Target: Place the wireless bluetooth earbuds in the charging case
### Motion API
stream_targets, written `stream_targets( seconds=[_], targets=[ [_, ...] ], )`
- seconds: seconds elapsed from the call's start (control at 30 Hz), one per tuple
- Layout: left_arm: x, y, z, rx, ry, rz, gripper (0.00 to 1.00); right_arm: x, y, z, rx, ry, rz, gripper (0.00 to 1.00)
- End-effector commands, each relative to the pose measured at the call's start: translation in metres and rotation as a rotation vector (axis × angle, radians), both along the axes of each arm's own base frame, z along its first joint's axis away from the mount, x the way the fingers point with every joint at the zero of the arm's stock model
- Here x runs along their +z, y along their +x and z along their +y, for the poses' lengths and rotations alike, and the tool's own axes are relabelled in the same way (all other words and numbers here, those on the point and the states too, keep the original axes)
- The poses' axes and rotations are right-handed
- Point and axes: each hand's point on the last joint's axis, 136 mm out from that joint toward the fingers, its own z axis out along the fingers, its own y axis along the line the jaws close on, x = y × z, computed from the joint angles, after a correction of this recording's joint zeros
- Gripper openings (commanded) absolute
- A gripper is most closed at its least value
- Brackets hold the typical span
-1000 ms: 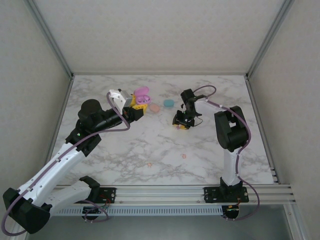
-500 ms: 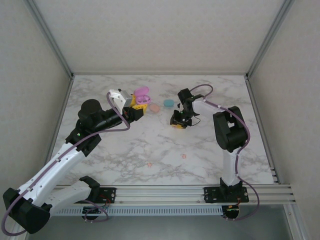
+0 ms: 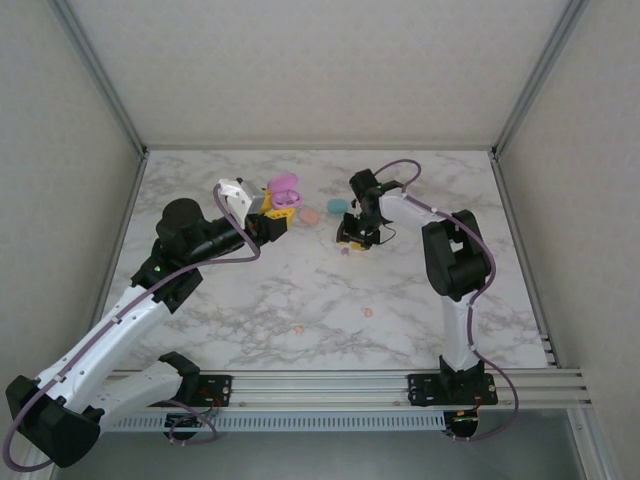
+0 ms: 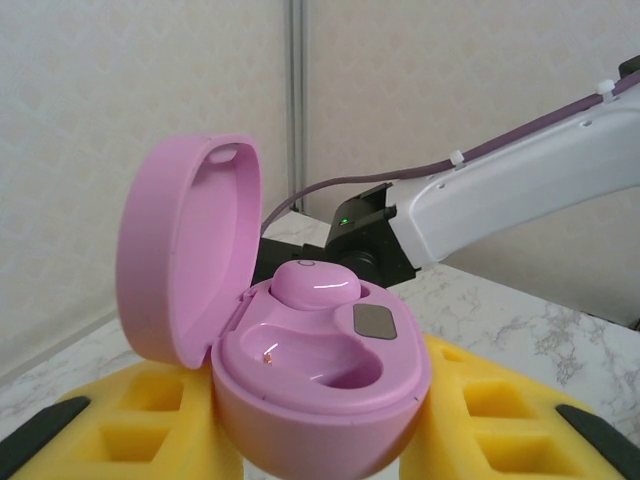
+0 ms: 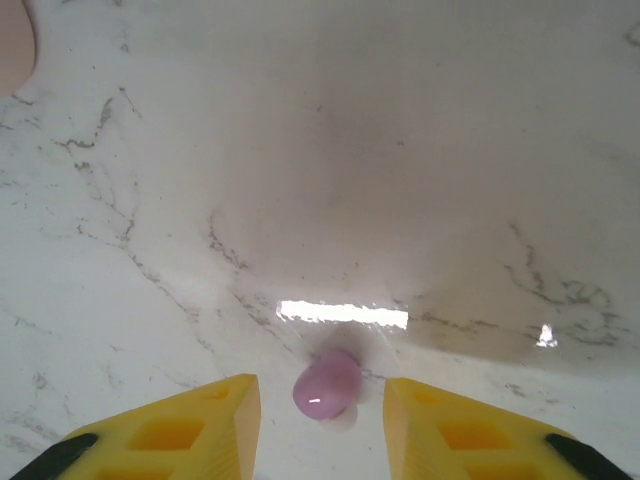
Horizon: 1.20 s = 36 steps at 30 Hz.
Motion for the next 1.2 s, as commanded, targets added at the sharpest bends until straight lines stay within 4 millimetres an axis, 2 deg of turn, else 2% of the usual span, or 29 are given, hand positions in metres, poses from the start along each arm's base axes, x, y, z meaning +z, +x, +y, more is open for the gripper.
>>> stream_targets(
  seconds=[0.0,0.23,0.5,0.8,1.17],
  targets=[
    [0.003,-0.003,-0.003,-0.011,-0.001,-0.013,0.21,-0.010,-0.007,-0.003,-0.006,-0.085,0.042,0.38],
    [0.003,-0.003,-0.002,-0.011,-0.002,-0.013,0.21,-0.016,-0.008,0.004,0.006,-0.139,0.042,0.37],
    [0.002,-0.004,-0.002,-0.014,0.002,-0.012,0.21,-0.017,-0.003,0.001,0.037,-0.224,0.023,0.36],
    [0.003,-0.004,-0.003,-0.014,0.000,-0.014,0.21,-0.016,-0.003,0.010,0.076,-0.200,0.026,0.29],
    [0.004,-0.004,-0.003,-0.018,-0.002,-0.012,0.21,-0.017,-0.005,0.006,0.079,-0.239,0.031,0.32]
  ],
)
